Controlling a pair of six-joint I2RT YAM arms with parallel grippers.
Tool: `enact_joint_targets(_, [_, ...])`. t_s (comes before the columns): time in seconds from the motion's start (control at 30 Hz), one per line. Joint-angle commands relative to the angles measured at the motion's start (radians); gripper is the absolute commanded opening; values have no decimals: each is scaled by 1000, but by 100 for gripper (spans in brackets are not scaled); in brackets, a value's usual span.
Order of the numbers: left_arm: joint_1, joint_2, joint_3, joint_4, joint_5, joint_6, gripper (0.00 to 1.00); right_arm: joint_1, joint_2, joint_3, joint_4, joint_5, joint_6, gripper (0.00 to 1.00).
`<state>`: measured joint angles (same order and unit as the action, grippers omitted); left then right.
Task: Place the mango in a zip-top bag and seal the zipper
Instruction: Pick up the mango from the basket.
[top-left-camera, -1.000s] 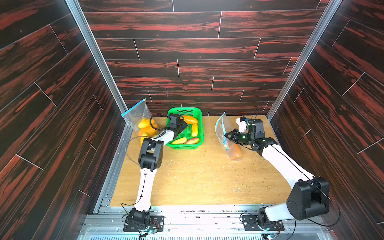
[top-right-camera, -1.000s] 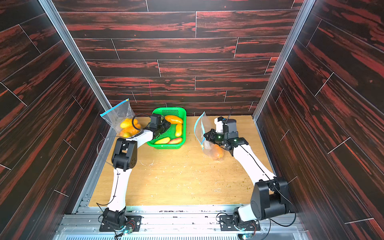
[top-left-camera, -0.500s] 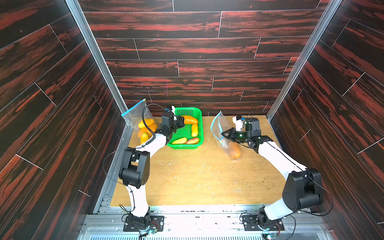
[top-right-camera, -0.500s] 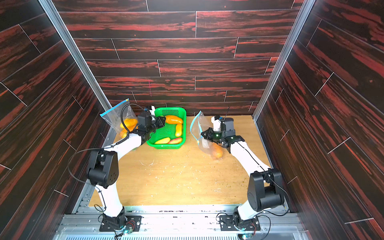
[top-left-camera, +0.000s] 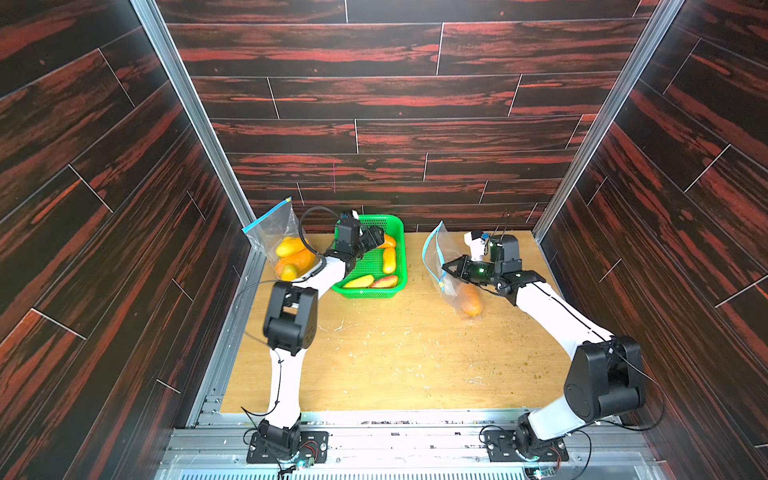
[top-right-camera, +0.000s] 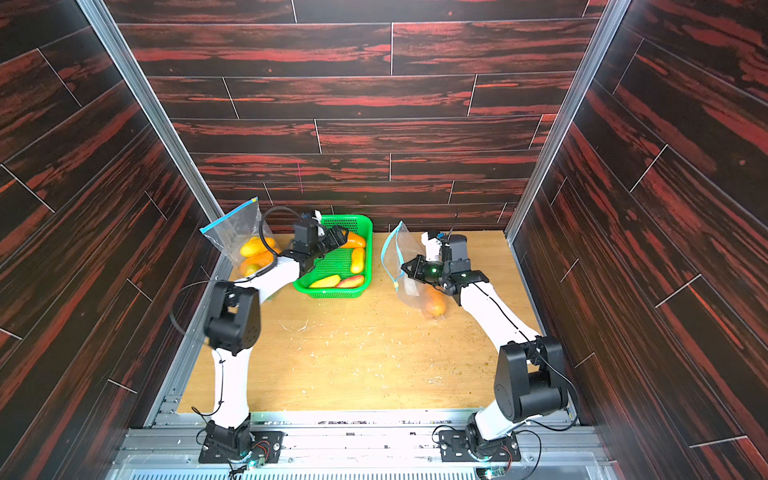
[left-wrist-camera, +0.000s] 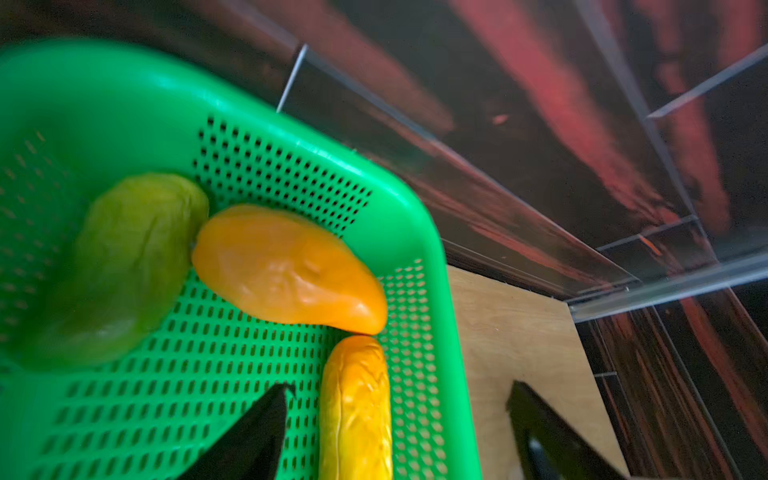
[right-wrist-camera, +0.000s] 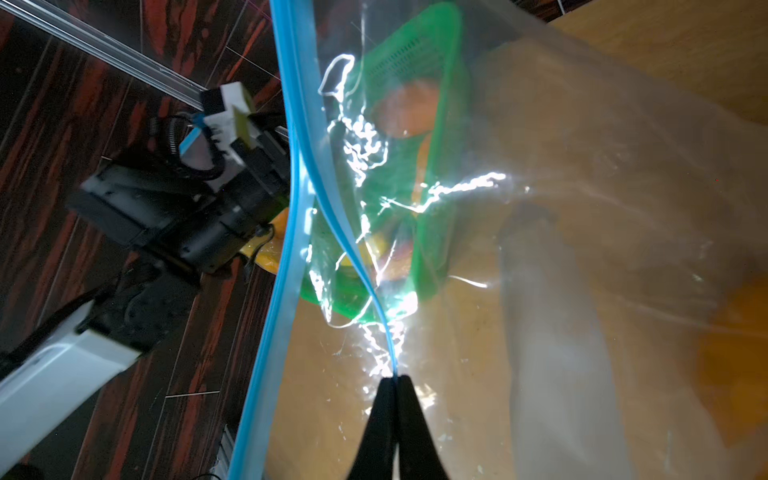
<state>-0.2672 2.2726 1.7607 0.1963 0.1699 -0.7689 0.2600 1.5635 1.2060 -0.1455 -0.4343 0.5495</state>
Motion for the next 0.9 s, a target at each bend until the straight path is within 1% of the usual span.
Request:
enact_joint_targets(0.0, [13,80,64,56,3,-206,90,4,-18,14,-27,14,-36,0])
enact_joint_targets(0.1, [20,144,121,73,-12,-298,90,2,-22,11,-35,11,-44,0])
enact_joint_targets(0.27, [27,212,164,116,-65,-343,90,1,-23,0,-35,14,-54,0])
enact_joint_targets(0.3, [29,226,174,115,-78,-355,92,1,-23,-3,-34,11,-55,0])
enact_joint_targets(0.4, [36,276,212,125,-99,-398,93,-1,-17,-4,-34,9,-61,0])
enact_joint_targets(0.47, [40,313,236,164,-111,-420,93,-2,-16,-11,-32,12,-62,0])
enact_joint_targets(0.6, [40,416,361,155,-102,-447,93,-5,-24,-24,-32,12,-66,0])
enact_joint_targets(0.67, [40,465,432,123,-87,-461,91,-8,-25,-23,-34,10,-69,0])
enact_joint_targets(0.73, [40,498,473,120,-77,-472,88,-9,-25,-23,-37,7,-73,0])
enact_joint_targets(0.87, [37,514,497,101,-71,-469,83,-13,-23,-19,-36,5,-76,0])
